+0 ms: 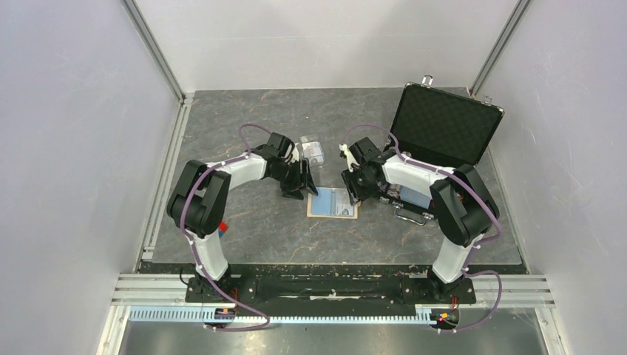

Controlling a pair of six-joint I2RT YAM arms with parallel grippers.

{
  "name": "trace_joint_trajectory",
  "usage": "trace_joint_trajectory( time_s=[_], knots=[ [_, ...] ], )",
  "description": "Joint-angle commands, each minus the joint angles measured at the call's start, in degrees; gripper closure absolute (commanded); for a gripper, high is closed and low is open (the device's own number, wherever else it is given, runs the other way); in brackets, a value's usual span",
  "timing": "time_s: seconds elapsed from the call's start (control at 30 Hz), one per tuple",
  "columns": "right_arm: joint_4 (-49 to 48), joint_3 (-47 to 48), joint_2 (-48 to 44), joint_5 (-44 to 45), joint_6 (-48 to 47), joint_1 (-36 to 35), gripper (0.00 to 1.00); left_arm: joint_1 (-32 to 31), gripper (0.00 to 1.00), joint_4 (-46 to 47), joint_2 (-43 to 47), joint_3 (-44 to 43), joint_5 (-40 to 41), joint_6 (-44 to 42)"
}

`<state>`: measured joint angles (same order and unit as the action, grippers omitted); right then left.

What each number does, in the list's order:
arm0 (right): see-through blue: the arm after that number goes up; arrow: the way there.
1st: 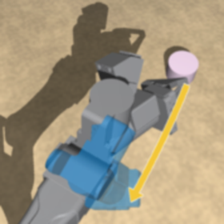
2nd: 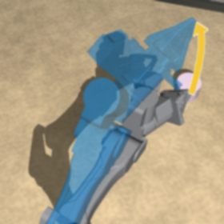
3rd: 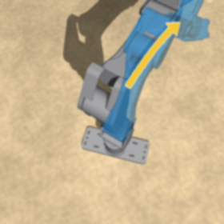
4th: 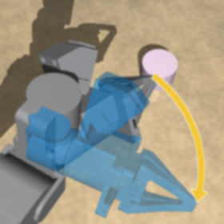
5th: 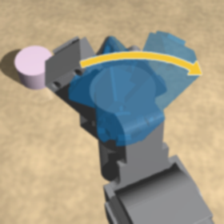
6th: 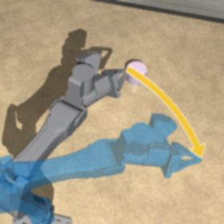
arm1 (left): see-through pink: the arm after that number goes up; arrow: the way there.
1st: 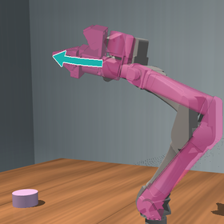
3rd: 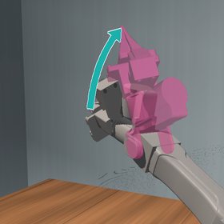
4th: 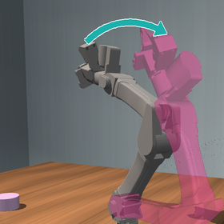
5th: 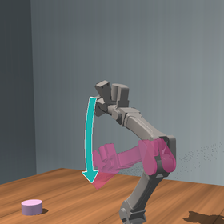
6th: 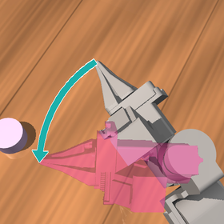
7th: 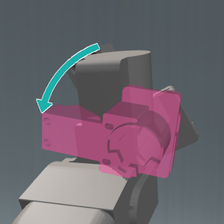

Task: Put the credit cards into the card holder
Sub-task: Close the card holder at the center of the board.

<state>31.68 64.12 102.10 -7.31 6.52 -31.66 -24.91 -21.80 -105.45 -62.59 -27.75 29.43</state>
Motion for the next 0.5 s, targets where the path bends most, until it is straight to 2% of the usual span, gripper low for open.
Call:
trace_joint_trajectory(
  time_s=[0.0,0.17,0.3,0.47],
  knots=[
    [-3.0,-1.8,0.4,2.1,1.0,-0.2,0.62,-0.8,0.34,3.1,-2.1,1.1,-3.5,1.5],
    [-5.1,-3.8,-0.4,0.3,2.5,-0.1,0.87,-0.7,0.35,5.1,-0.6,0.9,-5.9,2.6],
    [-7.0,-5.3,-0.9,-2.1,4.1,-0.2,0.94,-0.7,0.37,7.2,0.5,0.5,-8.4,4.1],
    [-7.8,-5.2,-1.0,-3.3,5.0,-0.1,0.96,-0.7,0.40,7.7,2.5,0.0,-9.3,5.3]
  ],
)
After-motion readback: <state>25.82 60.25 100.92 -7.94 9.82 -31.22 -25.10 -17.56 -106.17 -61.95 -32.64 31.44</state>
